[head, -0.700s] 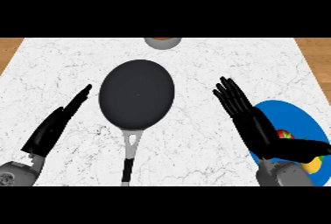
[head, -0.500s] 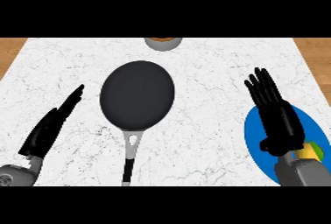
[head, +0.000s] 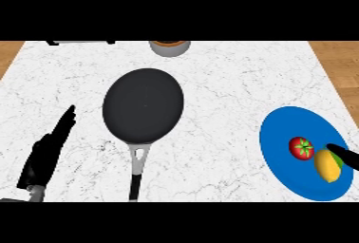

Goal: Pick the tomato from the plate and place it in the pan

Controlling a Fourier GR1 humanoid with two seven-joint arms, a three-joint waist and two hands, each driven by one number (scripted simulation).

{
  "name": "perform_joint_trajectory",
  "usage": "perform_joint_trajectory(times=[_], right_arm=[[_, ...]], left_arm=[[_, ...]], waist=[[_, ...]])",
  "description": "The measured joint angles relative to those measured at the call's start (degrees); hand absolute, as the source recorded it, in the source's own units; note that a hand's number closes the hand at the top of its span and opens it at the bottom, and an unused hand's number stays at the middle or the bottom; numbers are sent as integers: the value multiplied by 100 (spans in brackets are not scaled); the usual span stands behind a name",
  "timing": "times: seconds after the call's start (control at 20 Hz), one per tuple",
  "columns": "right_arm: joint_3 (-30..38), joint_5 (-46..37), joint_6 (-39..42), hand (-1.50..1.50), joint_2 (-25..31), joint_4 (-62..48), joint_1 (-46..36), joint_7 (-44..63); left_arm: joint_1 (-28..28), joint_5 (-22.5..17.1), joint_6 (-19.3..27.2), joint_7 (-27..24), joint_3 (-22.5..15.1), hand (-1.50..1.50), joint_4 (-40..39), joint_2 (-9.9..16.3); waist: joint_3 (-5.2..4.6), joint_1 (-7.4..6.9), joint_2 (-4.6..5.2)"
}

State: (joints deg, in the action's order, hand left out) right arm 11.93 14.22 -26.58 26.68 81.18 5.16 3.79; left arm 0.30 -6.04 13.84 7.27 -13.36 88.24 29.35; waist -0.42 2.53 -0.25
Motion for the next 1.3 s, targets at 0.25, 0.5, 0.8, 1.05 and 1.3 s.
perform_joint_trajectory(times=[0.25, 0.5, 0.8, 1.05, 1.3], right_arm=[[-256, -743, -65, -150, 904, 556, 947, 1064], [-389, -872, 629, -150, 1844, 1407, 1293, 2271], [-675, -628, 1531, -150, 2403, 2038, 766, 3531], [-944, -566, 2138, -150, 2584, 1812, -163, 4435], [-1210, -481, 2642, -150, 2418, 1408, -868, 5002]], left_arm=[[230, 56, 124, -53, -45, 0, 136, -127], [264, 112, 116, -101, -38, 0, 181, -188], [297, 230, 93, -179, -79, 0, 159, -334], [231, 305, 21, -71, -20, 0, 210, -411], [323, 346, -126, -86, 81, 0, 255, -423]], waist=[[6, -101, -2], [17, -176, 7], [29, -279, 25], [35, -328, 33], [38, -333, 34]])
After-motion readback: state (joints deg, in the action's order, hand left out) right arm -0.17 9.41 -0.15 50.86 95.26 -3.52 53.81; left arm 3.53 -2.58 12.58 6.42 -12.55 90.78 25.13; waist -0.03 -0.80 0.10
